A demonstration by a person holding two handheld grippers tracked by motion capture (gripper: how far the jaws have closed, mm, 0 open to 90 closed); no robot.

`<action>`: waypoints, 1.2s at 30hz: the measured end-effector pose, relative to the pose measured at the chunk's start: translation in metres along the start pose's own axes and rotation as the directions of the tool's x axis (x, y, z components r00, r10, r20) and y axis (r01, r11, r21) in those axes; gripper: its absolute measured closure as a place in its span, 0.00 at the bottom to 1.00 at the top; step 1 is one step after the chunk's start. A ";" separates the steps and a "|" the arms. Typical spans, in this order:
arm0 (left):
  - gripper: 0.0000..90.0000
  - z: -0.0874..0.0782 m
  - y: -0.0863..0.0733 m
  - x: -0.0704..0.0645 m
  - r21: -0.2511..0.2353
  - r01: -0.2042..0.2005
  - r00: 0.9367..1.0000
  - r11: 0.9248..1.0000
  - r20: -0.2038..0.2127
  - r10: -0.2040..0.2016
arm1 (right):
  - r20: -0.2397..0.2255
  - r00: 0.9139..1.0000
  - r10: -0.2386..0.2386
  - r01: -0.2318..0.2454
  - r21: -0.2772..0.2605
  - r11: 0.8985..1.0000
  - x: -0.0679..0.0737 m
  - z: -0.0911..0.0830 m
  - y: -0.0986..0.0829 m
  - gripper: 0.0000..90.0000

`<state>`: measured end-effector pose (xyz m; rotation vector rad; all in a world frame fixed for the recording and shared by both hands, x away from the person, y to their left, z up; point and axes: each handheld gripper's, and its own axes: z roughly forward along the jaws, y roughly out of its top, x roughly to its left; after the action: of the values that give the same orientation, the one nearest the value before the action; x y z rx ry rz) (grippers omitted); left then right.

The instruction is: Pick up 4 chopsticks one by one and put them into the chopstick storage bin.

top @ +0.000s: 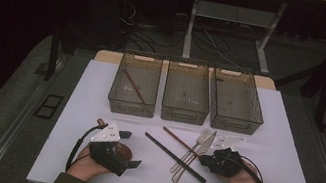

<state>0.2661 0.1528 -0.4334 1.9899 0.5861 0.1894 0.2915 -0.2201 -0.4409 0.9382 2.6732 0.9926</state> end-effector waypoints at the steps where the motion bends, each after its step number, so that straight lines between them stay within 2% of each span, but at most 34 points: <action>1: 0.00 0.000 0.000 0.000 0.000 0.000 1.000 1.000 0.000 0.000 | -0.003 1.000 0.003 -0.003 -0.005 1.000 -0.001 -0.001 0.000 0.93; 20: 0.00 0.000 0.000 0.000 0.003 0.001 1.000 1.000 0.001 -0.001 | -0.041 0.999 0.018 -0.020 -0.062 0.998 -0.006 -0.014 0.002 0.93; 36: 0.00 0.001 0.000 0.000 0.005 -0.001 1.000 1.000 0.006 0.001 | -0.072 0.997 0.027 -0.036 -0.118 0.992 -0.007 -0.016 0.024 0.93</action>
<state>0.2664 0.1517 -0.4338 1.9947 0.5819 0.1832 0.3040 -0.2194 -0.4142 0.9406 2.6286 1.1986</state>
